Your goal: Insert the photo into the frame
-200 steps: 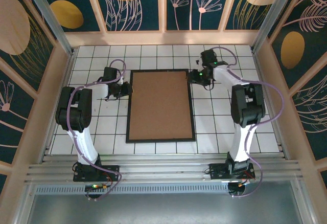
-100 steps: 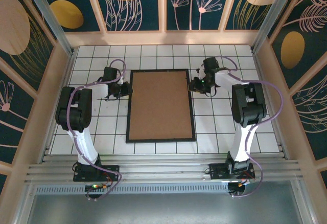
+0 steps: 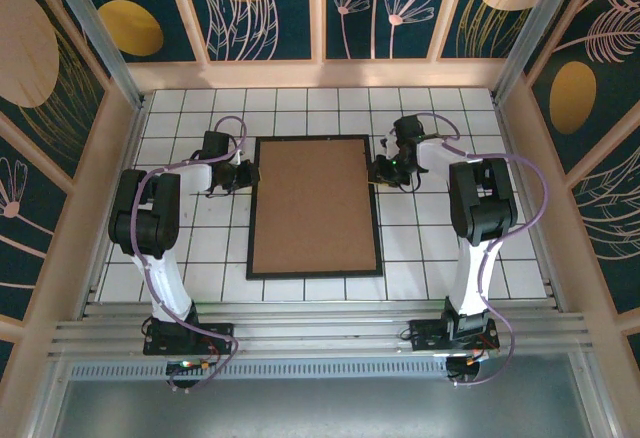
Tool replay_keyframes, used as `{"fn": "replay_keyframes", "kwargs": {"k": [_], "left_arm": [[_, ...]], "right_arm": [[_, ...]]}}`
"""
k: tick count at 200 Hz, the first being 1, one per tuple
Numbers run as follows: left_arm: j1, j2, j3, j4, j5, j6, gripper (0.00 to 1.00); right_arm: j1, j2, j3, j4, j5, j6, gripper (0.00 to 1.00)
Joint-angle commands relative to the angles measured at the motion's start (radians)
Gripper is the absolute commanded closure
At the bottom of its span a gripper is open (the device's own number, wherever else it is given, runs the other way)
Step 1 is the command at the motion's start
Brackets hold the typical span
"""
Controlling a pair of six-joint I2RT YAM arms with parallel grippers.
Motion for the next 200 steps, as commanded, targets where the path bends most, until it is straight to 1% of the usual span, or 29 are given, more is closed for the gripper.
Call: {"fn": "replay_keyframes", "kwargs": {"k": [1, 70, 124, 139, 174, 200], "left_arm": [[-0.019, -0.006, 0.001, -0.048, 0.03, 0.016, 0.8], [-0.019, -0.005, 0.001, -0.048, 0.035, 0.016, 0.8], [-0.021, -0.004, 0.002, -0.045, 0.042, 0.013, 0.8], [-0.021, -0.004, 0.001, -0.044, 0.042, 0.014, 0.8], [-0.023, -0.012, -0.004, -0.042, 0.041, 0.014, 0.8], [-0.022, -0.014, -0.005, -0.043, 0.042, 0.012, 0.8]], "right_arm": [[0.016, 0.031, 0.004, -0.041, 0.001, -0.027, 0.71], [0.045, 0.051, 0.018, -0.059, 0.026, -0.027, 0.72], [0.104, 0.063, 0.028, -0.078, 0.084, -0.017, 0.67], [0.119, 0.071, 0.031, -0.085, 0.114, -0.012, 0.66], [0.166, 0.091, 0.033, -0.108, 0.232, -0.007, 0.65], [0.203, 0.098, 0.033, -0.118, 0.314, -0.006, 0.63]]}}
